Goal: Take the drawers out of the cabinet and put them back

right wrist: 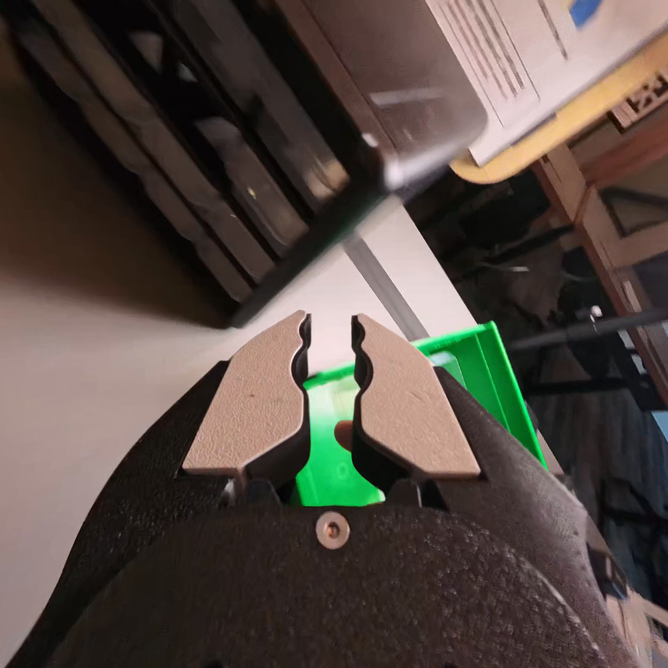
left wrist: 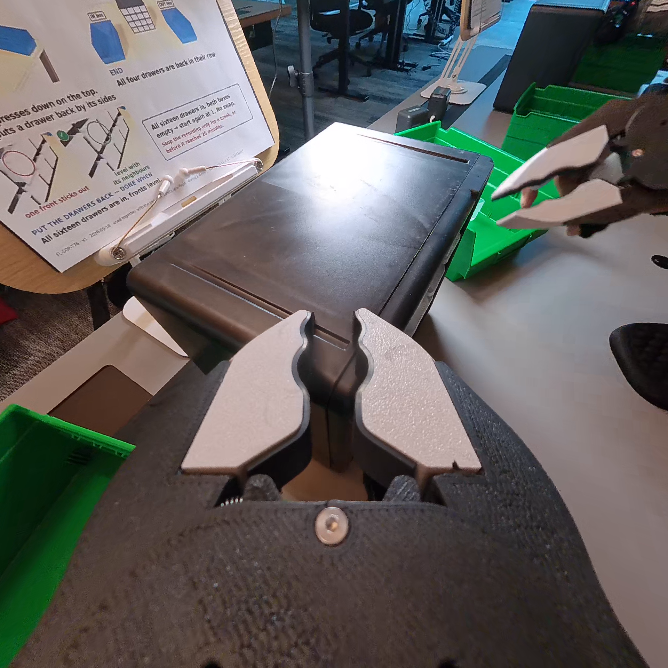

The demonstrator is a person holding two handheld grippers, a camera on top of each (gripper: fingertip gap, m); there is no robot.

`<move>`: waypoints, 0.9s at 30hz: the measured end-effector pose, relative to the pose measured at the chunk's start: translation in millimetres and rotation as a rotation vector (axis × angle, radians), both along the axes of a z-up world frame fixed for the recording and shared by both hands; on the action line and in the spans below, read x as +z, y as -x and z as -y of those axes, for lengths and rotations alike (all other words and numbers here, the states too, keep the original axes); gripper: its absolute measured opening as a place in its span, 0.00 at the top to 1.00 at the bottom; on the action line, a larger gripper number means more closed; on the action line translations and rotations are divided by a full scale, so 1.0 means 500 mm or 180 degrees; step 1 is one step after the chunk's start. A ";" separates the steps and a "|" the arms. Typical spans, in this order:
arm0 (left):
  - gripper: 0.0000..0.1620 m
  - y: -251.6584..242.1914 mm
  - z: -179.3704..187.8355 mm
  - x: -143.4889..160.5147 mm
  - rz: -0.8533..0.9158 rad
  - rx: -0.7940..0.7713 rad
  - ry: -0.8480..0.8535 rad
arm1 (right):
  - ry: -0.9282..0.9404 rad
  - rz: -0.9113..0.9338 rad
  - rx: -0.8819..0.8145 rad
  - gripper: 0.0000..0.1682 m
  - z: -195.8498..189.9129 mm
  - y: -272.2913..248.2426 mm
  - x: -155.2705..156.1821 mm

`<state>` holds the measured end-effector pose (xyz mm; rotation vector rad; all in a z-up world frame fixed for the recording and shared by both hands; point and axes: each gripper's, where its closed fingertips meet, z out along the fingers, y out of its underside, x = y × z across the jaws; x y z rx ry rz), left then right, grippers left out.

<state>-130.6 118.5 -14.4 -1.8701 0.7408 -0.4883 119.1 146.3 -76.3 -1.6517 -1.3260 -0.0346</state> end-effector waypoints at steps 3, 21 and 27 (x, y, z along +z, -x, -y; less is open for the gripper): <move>0.88 0.000 0.000 0.000 -0.0003 0.0013 -0.0008 | 0.0050 0.0093 0.0484 0.87 0.070 0.084 -0.002; 0.89 -0.003 0.002 0.000 -0.0001 -0.0021 -0.0023 | -0.0926 0.0532 0.0598 0.86 0.059 0.228 -0.087; 0.89 -0.003 0.002 0.000 -0.0001 -0.0020 -0.0023 | -0.1069 0.0451 0.0527 0.86 0.043 0.202 -0.096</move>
